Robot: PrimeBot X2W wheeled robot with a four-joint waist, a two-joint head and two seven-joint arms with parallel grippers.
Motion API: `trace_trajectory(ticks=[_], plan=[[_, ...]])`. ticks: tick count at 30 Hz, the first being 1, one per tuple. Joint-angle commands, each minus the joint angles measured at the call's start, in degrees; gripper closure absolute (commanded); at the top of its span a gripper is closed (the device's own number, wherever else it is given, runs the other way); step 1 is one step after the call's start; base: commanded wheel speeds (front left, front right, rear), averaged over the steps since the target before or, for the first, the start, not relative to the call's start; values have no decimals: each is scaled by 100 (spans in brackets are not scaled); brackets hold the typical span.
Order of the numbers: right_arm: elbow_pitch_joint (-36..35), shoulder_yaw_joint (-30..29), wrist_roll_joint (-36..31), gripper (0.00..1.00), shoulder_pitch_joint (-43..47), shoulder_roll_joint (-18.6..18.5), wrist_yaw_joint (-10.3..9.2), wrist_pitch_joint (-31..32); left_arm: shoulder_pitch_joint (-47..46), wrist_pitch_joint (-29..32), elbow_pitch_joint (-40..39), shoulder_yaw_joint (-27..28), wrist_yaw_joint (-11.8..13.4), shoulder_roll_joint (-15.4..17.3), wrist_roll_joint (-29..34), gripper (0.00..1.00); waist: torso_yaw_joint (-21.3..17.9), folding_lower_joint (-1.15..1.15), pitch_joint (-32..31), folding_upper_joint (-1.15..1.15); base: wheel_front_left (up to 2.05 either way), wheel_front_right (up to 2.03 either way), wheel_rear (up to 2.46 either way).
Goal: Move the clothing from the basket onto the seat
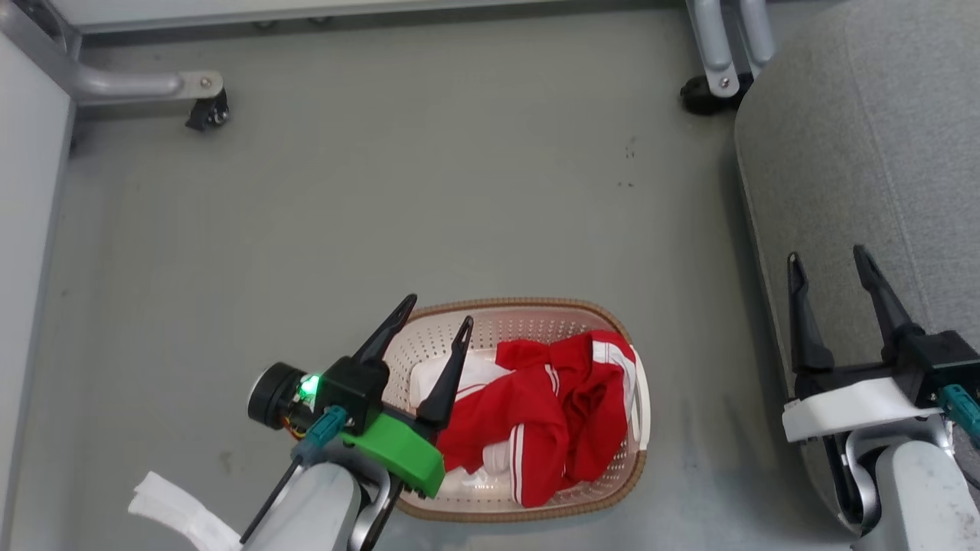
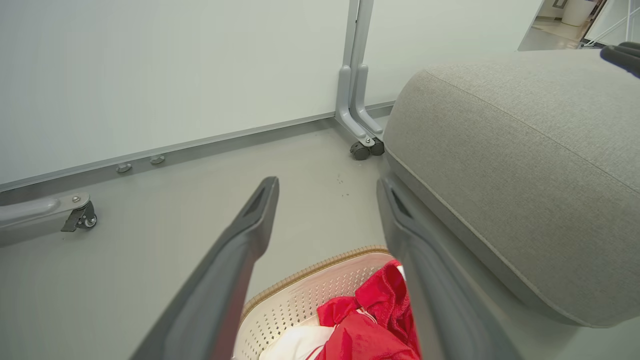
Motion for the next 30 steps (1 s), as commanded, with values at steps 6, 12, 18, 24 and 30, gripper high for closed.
trace_trajectory(ticks=[6, 12, 18, 24, 30], plan=[[-242, -234, -267, 0, -639, -25, -6, -26, -999, 2, 419, -660, -16, 76, -286, 0, 36, 0, 1711, 0, 0, 0, 0], [-436, -511, -474, 0, -967, -27, -7, -26, -1792, 2, 953, -1617, -16, 151, -514, 0, 81, 0, 2401, 0, 0, 0, 0], [-688, -964, -560, 0, -1159, -25, -7, -26, -2456, 2, 1326, -2493, -16, 168, -798, 0, 64, 0, 2939, 0, 0, 0, 0], [-997, -1072, -599, 0, -1313, -52, -7, -26, -2995, 2, 1917, -3230, -16, 110, -1305, 0, 43, 0, 3432, 0, 0, 0, 0], [-1236, -918, -667, 0, -1494, -82, -7, -26, -3434, 2, 2397, -4038, -16, -1, -2015, 0, 45, 0, 3800, 0, 0, 0, 0]])
